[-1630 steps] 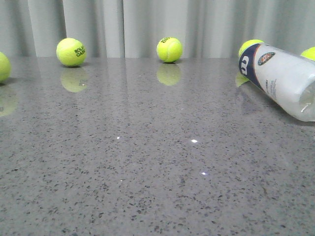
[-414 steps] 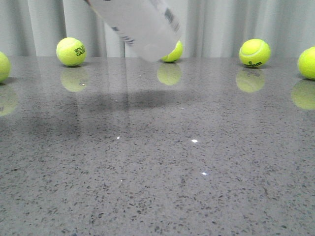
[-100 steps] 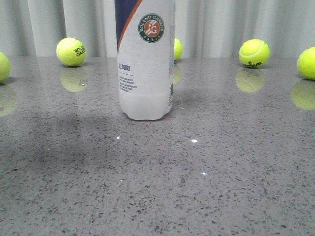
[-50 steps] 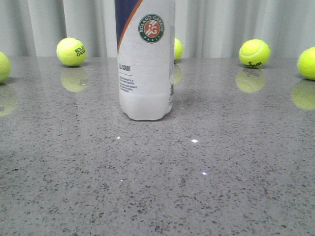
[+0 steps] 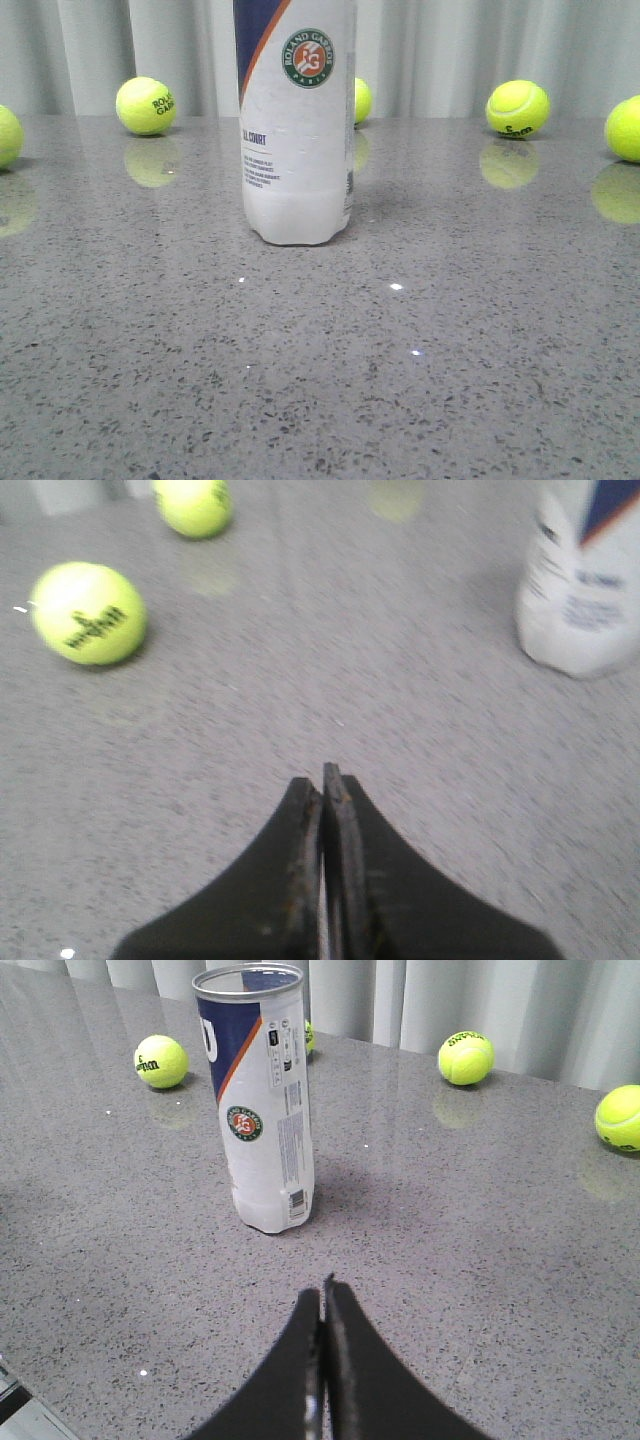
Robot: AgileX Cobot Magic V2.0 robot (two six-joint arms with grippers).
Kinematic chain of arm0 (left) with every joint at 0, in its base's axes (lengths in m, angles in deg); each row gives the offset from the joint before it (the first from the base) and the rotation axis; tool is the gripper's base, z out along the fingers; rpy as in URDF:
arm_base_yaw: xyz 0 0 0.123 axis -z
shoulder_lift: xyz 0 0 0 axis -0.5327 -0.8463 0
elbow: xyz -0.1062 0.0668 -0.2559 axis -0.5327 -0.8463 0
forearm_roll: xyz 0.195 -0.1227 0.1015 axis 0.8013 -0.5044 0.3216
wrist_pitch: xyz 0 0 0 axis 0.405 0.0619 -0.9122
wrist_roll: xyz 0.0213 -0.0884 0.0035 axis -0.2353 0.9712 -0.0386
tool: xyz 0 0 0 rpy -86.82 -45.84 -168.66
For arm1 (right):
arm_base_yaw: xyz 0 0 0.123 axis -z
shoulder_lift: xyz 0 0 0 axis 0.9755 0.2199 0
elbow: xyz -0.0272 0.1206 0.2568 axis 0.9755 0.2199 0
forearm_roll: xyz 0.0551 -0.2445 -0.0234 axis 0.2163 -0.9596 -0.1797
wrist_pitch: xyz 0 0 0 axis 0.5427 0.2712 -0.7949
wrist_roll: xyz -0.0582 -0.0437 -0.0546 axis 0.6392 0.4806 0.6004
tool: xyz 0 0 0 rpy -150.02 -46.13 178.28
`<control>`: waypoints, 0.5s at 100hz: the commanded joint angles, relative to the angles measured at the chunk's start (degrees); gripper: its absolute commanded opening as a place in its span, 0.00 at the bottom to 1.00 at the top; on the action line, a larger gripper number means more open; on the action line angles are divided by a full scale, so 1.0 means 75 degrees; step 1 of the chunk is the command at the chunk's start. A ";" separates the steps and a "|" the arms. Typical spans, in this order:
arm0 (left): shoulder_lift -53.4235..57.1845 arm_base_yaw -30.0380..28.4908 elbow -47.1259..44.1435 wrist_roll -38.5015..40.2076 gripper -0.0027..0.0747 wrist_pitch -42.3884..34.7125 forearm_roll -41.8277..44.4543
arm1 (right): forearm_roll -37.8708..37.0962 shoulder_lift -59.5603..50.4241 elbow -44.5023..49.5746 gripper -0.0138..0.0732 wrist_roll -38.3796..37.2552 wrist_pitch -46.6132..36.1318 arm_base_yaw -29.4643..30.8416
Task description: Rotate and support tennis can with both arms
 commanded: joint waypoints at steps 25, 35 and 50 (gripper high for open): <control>0.1406 -0.2043 -0.1719 -0.0175 0.01 -0.2855 -0.1011 | 0.0108 0.0099 -0.0180 0.09 0.0044 -0.0538 0.0046; 0.1804 -0.2585 -0.2161 -0.1204 0.01 -0.2911 -0.1509 | 0.0108 0.0099 -0.0180 0.09 0.0044 -0.0538 0.0046; 0.2485 -0.3435 -0.2894 -0.2073 0.01 -0.3644 -0.2405 | 0.0108 0.0099 -0.0180 0.09 0.0044 -0.0538 0.0046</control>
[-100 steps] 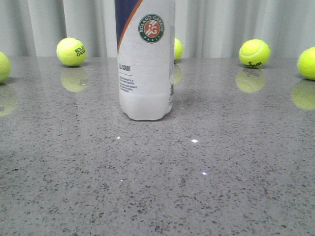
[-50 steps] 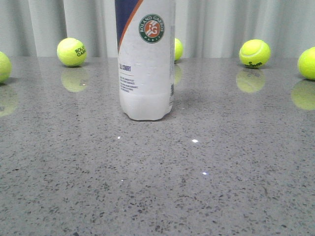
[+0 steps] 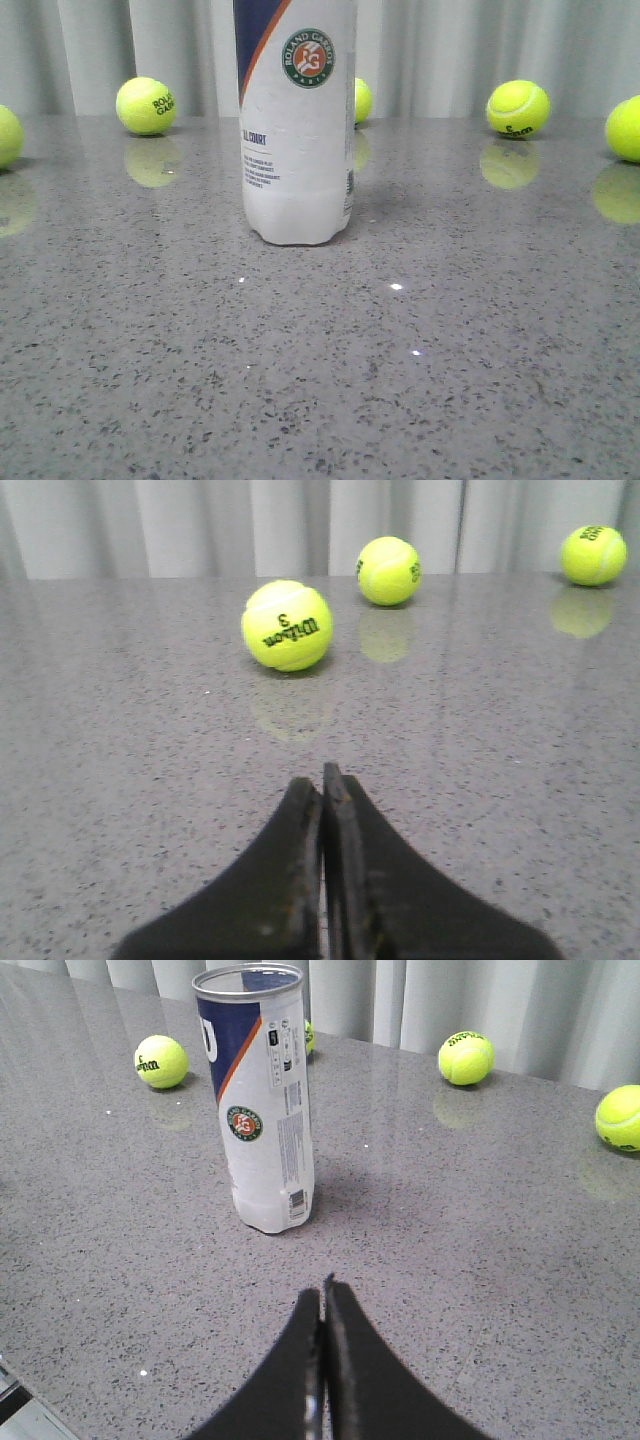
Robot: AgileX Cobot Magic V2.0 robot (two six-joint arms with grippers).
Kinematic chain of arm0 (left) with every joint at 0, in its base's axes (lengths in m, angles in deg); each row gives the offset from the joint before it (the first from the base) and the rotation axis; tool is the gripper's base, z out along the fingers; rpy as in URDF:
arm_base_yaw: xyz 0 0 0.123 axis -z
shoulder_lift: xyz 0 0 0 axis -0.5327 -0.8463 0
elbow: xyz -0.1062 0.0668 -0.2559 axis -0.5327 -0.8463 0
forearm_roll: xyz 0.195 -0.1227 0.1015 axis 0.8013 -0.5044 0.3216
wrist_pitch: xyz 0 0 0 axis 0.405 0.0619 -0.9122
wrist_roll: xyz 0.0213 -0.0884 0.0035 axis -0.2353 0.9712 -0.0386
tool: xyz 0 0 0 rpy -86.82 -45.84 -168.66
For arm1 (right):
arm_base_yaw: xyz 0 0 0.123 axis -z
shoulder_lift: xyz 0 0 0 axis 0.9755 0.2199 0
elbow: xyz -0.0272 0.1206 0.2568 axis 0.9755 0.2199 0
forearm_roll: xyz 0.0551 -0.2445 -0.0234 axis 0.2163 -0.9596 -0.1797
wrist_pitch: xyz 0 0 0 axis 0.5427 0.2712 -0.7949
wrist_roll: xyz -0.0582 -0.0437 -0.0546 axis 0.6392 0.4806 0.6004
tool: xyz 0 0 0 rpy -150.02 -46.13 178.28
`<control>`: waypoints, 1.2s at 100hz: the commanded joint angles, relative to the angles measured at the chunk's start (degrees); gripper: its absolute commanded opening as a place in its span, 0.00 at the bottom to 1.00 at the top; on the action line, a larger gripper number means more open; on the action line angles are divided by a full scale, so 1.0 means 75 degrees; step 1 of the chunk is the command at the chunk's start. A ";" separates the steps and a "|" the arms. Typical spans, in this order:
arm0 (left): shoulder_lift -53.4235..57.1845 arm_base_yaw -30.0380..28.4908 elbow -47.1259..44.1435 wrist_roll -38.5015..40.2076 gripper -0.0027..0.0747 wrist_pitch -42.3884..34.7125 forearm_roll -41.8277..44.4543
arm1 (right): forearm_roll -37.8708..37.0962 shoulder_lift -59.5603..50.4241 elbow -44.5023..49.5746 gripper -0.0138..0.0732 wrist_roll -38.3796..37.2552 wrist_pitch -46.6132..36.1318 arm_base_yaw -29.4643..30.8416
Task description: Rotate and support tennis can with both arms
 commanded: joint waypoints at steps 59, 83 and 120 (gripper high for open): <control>0.0890 -0.0792 -0.0609 -0.0568 0.01 -0.0536 -0.0682 | 0.0108 0.0099 -0.0180 0.09 0.0044 -0.0552 0.0046; 0.0890 -0.0792 -0.0609 -0.0568 0.01 -0.0536 -0.0682 | 0.0108 0.0099 -0.0180 0.09 0.0044 -0.0552 0.0046; 0.0890 -0.0792 -0.0609 -0.0568 0.01 -0.0536 -0.0682 | 0.0108 0.0099 -0.0180 0.09 0.0044 -0.0552 0.0046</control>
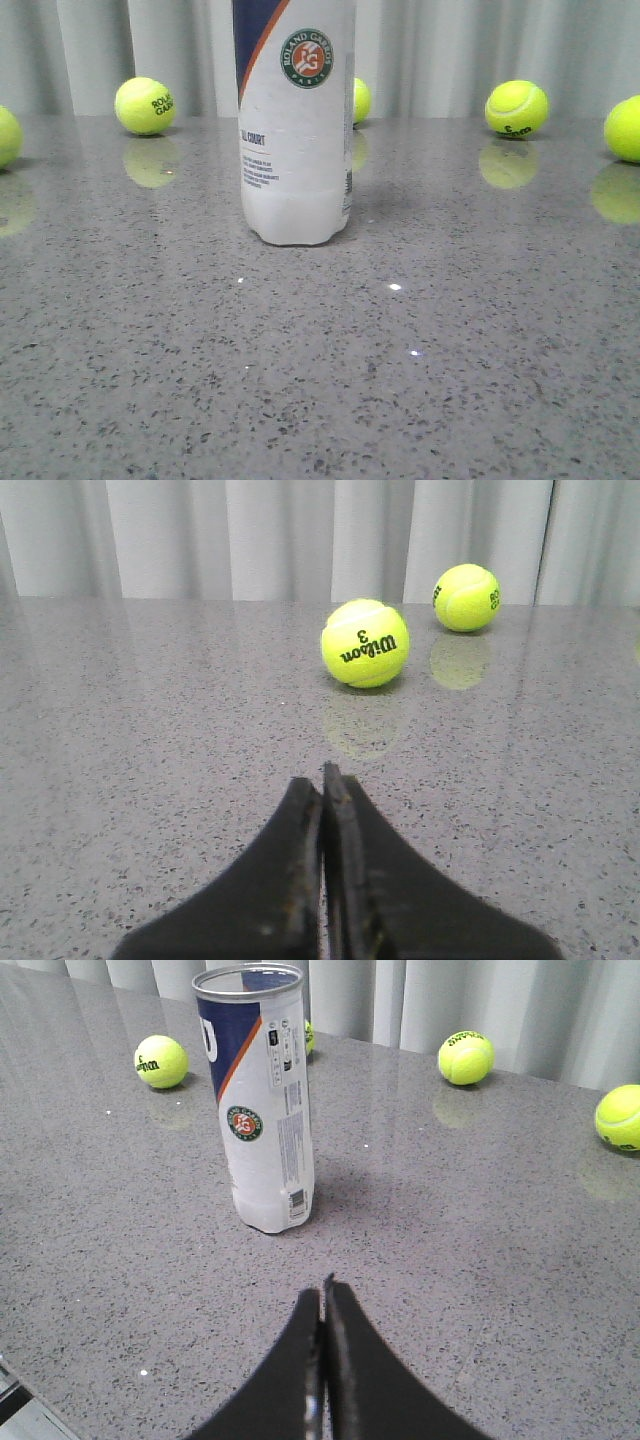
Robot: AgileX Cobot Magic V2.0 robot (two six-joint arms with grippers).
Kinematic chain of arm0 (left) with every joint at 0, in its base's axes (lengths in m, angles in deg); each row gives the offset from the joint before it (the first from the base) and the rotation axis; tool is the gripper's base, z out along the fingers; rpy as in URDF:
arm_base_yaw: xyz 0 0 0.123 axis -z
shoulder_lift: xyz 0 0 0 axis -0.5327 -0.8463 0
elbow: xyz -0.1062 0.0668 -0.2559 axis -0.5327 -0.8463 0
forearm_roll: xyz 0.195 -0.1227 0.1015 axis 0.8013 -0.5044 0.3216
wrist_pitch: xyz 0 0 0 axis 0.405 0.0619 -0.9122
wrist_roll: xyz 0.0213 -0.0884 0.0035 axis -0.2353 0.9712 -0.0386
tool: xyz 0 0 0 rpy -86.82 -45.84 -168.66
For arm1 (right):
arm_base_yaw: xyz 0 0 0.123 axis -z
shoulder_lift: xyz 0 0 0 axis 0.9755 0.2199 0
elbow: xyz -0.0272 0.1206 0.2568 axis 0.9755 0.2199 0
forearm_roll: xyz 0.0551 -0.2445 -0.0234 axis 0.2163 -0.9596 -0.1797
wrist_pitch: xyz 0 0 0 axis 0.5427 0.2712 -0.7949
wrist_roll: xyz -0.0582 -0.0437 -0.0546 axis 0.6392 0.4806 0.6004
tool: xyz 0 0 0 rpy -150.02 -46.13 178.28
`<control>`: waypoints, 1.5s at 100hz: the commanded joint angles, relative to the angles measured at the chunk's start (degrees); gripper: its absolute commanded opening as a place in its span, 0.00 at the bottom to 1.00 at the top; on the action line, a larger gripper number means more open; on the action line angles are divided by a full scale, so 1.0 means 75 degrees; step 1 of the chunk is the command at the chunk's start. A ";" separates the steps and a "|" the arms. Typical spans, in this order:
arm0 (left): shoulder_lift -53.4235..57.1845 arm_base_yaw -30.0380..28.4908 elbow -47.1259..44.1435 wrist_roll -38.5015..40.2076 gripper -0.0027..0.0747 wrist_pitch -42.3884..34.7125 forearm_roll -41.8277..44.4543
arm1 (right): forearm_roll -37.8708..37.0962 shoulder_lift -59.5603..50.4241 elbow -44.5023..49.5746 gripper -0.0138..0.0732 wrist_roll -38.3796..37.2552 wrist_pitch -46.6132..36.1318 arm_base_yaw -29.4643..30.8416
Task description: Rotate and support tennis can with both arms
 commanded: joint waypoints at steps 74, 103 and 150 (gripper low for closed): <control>0.0260 0.0028 -0.0342 -0.0019 0.01 -0.0574 -0.0082 | -0.2555 -0.1279 0.3551 0.09 -0.1433 -0.4858 0.3864; 0.0260 0.0028 -0.0342 -0.0019 0.01 -0.0574 -0.0082 | -0.3188 -0.1730 0.5267 0.09 -0.2724 -0.7444 0.3879; 0.0260 0.0028 -0.0342 -0.0019 0.01 -0.0574 -0.0082 | -0.2946 -0.1766 0.5236 0.09 -0.2340 -0.6610 0.3872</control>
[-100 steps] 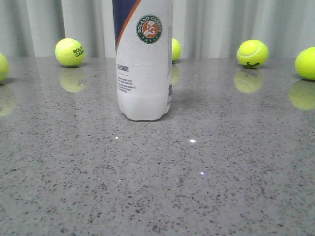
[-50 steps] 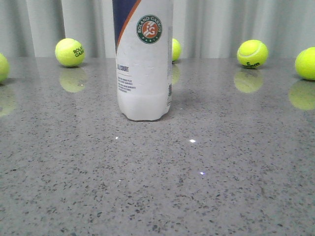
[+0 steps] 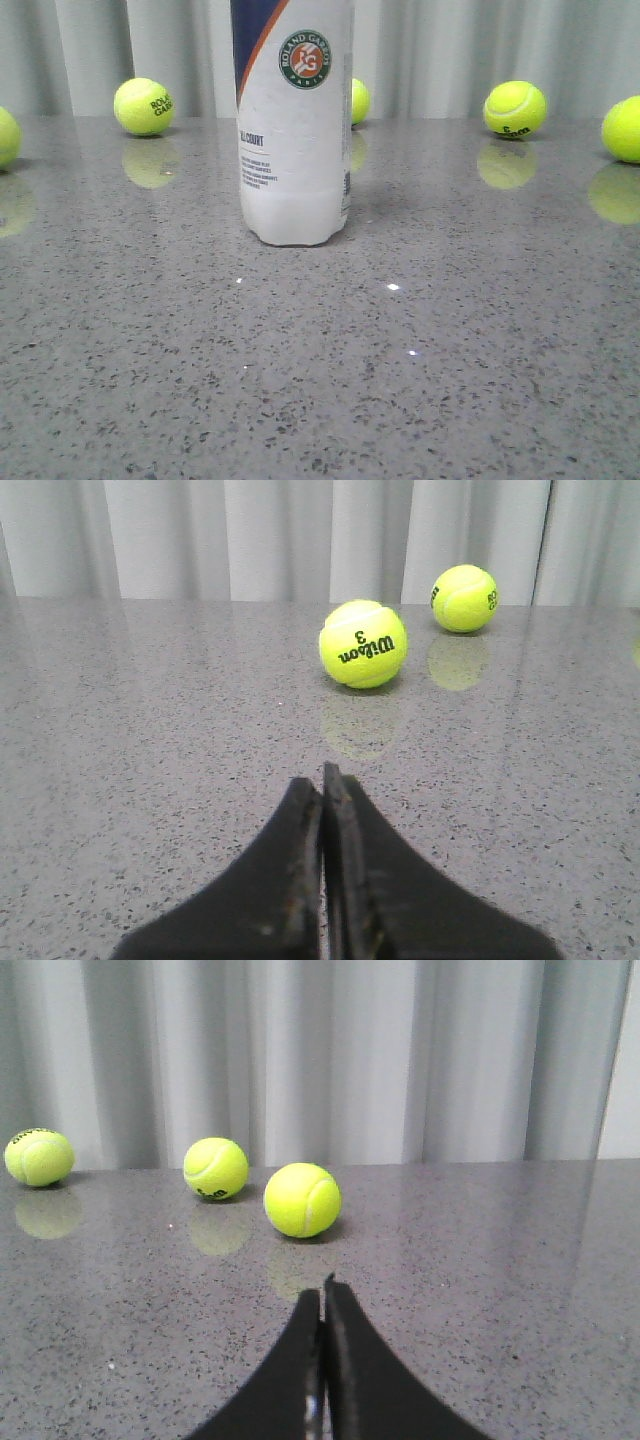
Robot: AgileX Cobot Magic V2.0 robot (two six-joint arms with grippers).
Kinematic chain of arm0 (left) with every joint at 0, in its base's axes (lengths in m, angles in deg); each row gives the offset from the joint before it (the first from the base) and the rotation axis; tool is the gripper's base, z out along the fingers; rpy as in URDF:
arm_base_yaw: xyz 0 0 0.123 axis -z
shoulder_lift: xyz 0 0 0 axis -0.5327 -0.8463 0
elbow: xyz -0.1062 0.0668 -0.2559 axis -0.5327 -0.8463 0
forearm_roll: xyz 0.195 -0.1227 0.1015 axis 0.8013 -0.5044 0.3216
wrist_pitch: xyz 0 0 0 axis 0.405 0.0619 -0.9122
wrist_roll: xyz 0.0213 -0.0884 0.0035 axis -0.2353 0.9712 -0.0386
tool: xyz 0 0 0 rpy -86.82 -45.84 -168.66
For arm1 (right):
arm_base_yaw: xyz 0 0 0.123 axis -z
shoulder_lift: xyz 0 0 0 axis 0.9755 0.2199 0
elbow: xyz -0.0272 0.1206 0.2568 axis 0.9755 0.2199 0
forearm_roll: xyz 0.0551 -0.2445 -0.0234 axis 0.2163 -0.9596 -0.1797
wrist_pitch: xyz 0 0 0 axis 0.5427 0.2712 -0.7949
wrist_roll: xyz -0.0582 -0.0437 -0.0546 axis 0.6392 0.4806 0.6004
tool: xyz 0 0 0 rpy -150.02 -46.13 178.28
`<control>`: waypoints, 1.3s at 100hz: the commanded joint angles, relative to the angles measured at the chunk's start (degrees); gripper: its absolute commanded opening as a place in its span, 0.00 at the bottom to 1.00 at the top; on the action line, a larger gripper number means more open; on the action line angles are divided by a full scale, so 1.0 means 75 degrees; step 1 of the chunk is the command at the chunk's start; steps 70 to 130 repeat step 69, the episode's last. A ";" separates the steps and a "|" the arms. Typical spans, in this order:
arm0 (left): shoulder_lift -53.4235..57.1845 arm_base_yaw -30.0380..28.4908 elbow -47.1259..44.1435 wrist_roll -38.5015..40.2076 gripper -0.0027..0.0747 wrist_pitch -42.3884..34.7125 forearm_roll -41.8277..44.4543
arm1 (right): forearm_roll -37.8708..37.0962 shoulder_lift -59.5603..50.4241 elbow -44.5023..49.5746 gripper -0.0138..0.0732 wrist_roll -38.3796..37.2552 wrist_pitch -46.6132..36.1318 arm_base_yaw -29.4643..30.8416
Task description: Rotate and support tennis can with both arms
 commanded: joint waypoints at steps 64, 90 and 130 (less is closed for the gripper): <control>0.0260 0.0028 -0.0342 -0.0007 0.01 -0.0574 -0.0066 | 0.0464 -0.0139 0.0037 0.09 0.0625 -0.0220 0.0033; 0.0260 0.0028 -0.0342 -0.0007 0.01 -0.0574 -0.0066 | 0.0464 -0.0139 0.0037 0.09 0.0625 -0.0220 0.0033; 0.0260 0.0028 -0.0342 -0.0007 0.01 -0.0574 -0.0066 | 0.0464 -0.0139 0.0037 0.09 0.0625 -0.0220 0.0033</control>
